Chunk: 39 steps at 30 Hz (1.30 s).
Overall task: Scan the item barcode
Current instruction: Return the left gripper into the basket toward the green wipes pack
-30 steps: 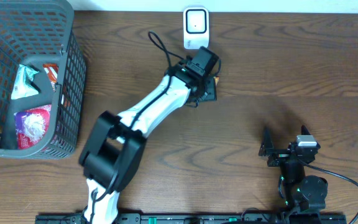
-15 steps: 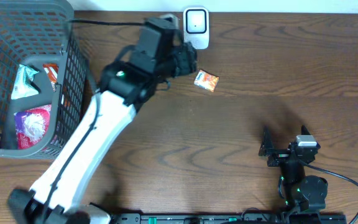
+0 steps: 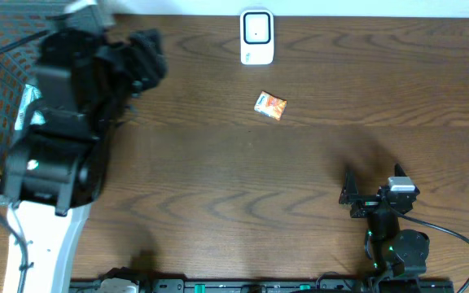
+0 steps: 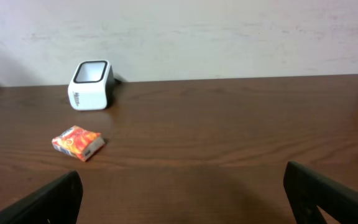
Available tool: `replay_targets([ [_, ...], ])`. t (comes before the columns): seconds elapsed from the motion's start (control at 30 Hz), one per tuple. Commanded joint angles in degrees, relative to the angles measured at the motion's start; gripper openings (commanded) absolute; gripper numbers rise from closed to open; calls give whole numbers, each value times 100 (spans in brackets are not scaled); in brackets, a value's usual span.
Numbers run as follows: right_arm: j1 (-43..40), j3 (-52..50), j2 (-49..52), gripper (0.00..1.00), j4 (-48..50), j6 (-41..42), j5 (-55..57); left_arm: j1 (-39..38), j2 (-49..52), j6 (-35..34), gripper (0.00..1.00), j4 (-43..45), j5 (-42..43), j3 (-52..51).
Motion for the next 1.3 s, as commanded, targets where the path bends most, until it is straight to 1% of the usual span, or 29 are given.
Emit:
replay_targets([
  [0.0, -35, -24, -31, 99, -4, -42, -9, 468, -131, 140, 64, 61, -857, 44],
  [0.17, -35, -24, -31, 99, -4, -44, -9, 1104, -125, 140, 64, 133, -1690, 44],
  [0.27, -35, -24, -31, 99, -4, -42, -9, 1427, -105, 201, 64, 227, -1912, 44],
  [0.33, -35, -24, -31, 99, -4, -42, -9, 1624, -94, 463, 63, 431, -1912, 44],
  [0.43, -35, -24, -31, 99, -4, -42, -9, 1786, -94, 1078, 64, 870, -1912, 44],
  [0.5, -35, -24, -31, 99, -4, -42, -9, 1871, -96, 1604, 63, 1397, -1912, 44],
  [0.57, -35, -24, -31, 99, -4, -42, -9, 1923, -94, 1790, 64, 1733, -1917, 44],
  [0.63, -35, -24, -31, 99, -4, -42, -9, 1980, -94, 1812, 64, 1867, -1954, 44],
  [0.73, -35, -24, -31, 99, -7, -42, -9, 2151, -50, 1858, 63, 1875, -1954, 42],
  [0.87, -35, -24, -31, 99, -4, -42, -9, 2522, 127, 2229, 64, 1845, -1954, 42],
  [1.03, -35, -24, -31, 99, -4, -42, -9, 2874, 328, 2240, 64, 1759, -1952, 42],
  [1.27, -35, -24, -31, 99, -4, -44, -9, 3093, 579, 2243, 63, 1587, -1954, 42],
])
